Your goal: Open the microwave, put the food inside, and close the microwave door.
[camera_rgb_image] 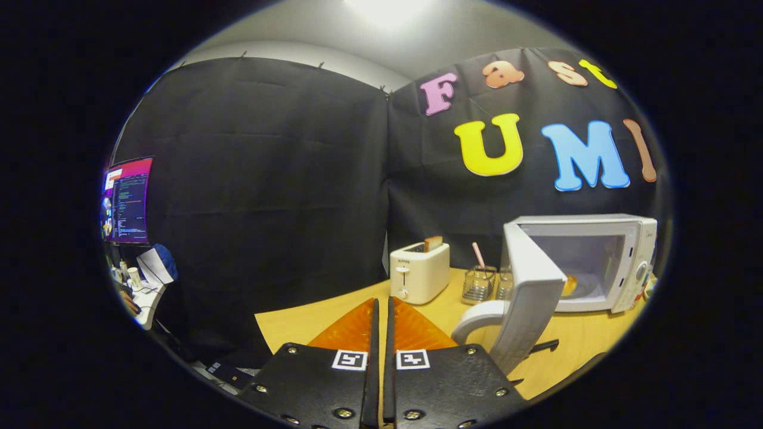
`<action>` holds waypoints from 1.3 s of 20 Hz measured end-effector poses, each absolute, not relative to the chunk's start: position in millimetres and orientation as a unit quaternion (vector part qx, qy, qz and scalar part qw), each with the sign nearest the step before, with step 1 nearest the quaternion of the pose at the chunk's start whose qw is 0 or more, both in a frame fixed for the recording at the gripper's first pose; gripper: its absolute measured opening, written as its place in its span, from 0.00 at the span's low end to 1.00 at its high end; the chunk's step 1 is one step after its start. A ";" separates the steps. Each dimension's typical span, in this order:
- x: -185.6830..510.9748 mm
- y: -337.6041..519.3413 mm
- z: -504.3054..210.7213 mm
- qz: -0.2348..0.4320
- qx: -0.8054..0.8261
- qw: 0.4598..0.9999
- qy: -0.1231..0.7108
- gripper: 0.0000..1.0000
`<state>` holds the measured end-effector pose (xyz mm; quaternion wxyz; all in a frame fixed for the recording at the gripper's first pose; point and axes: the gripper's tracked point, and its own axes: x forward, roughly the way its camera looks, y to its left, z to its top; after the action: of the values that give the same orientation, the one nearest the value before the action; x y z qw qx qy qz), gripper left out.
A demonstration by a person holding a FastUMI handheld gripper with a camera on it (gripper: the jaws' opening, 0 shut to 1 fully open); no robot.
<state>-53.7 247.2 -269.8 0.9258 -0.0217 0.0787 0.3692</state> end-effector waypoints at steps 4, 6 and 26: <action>-41.2 226.1 -288.6 0.333 -0.035 0.937 0.094 0.02; -34.0 214.2 -291.5 0.317 -0.050 0.943 0.084 0.02; 104.4 22.4 -295.3 0.104 -0.074 0.988 0.085 0.02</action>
<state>104.4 22.4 -295.3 0.9882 -0.0739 0.0846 0.1038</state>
